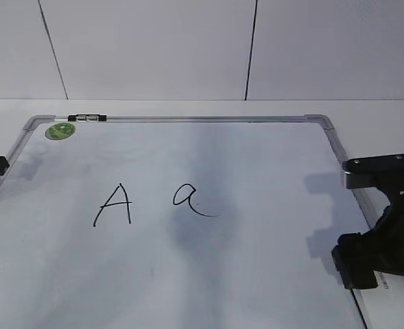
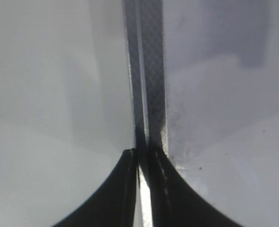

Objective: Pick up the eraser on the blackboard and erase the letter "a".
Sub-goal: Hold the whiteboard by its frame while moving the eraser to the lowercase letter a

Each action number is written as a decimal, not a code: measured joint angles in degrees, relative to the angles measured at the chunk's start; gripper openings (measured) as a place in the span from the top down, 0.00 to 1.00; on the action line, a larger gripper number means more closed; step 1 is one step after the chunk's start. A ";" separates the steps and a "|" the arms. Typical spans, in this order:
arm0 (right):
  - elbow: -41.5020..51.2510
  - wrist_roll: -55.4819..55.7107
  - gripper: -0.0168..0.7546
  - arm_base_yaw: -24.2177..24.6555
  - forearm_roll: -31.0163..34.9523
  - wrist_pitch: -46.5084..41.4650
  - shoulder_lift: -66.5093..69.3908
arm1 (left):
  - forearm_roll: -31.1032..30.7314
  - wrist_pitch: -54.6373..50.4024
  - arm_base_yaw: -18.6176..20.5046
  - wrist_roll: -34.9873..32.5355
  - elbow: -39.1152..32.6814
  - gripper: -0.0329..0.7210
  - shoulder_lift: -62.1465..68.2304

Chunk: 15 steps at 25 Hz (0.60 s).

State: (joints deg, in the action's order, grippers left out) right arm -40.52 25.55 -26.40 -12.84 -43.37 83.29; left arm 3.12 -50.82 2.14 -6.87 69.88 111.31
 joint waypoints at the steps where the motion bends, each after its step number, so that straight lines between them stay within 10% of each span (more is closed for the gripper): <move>1: 0.00 0.00 0.10 0.00 -0.12 0.11 0.42 | 0.00 0.00 0.00 0.00 0.00 0.88 0.00; 15: 0.00 0.00 0.11 0.00 -0.30 1.75 2.31 | 0.00 0.00 0.00 0.00 0.00 0.88 0.00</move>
State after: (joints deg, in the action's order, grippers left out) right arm -40.52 25.55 -26.40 -13.13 -41.62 85.59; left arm 3.12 -50.82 2.14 -6.87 69.88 111.31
